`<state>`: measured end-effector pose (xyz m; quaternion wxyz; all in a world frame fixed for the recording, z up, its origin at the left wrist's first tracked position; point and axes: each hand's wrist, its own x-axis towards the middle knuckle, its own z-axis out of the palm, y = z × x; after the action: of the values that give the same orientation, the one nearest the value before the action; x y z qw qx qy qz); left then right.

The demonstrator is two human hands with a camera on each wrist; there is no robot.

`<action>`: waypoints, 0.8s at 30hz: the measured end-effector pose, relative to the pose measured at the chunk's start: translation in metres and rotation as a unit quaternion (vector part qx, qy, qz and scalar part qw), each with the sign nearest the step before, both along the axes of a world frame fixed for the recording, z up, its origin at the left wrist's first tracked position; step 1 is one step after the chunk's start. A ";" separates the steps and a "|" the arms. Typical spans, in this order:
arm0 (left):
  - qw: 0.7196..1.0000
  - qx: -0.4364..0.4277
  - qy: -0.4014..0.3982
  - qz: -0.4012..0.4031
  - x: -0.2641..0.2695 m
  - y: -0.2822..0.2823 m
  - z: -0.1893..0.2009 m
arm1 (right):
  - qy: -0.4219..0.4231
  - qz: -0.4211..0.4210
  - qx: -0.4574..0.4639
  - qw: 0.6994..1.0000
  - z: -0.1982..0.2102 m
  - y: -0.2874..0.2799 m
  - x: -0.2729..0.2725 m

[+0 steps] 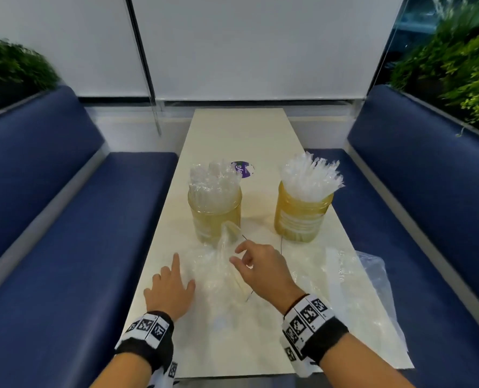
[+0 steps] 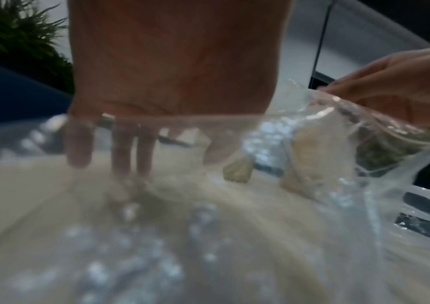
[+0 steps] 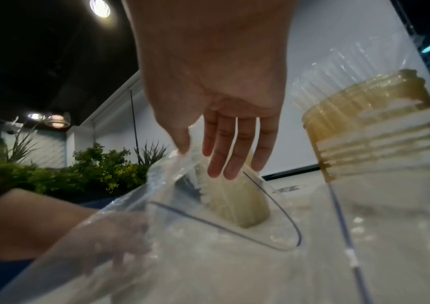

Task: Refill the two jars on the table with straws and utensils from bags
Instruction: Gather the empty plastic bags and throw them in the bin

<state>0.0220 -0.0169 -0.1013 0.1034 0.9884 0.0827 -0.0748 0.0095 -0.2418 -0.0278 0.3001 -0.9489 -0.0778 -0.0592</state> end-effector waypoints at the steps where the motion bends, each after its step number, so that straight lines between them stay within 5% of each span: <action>1: 1.000 0.007 0.016 0.000 -0.001 0.003 -0.004 | -0.008 -0.011 0.035 0.999 -0.003 0.004 -0.002; 3: 1.000 0.004 0.027 0.001 -0.008 0.008 -0.010 | -0.005 -0.024 0.073 0.997 -0.005 0.007 -0.008; 7: 1.000 0.021 -0.019 -0.001 -0.025 0.013 -0.019 | 0.017 0.018 0.009 1.000 -0.017 0.013 -0.026; 15: 0.997 0.061 -0.035 0.025 -0.052 0.047 -0.030 | -0.010 -0.006 0.137 0.991 -0.021 -0.008 -0.058; 18: 0.986 0.037 -0.161 0.034 -0.040 0.049 0.006 | 0.035 0.066 0.160 0.984 -0.022 -0.008 -0.067; 21: 0.961 -0.084 -0.260 -0.049 -0.025 0.041 0.064 | 0.019 0.101 0.173 0.980 -0.009 -0.014 -0.072; 24: 0.917 -0.310 -0.135 -0.213 -0.008 0.024 0.113 | -0.028 0.123 0.160 0.979 0.015 -0.018 -0.067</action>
<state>0.0141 0.0067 0.0114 0.3960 0.9019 -0.1717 0.0170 -0.0575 -0.2594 -0.0126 0.4509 -0.8697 -0.1920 -0.0596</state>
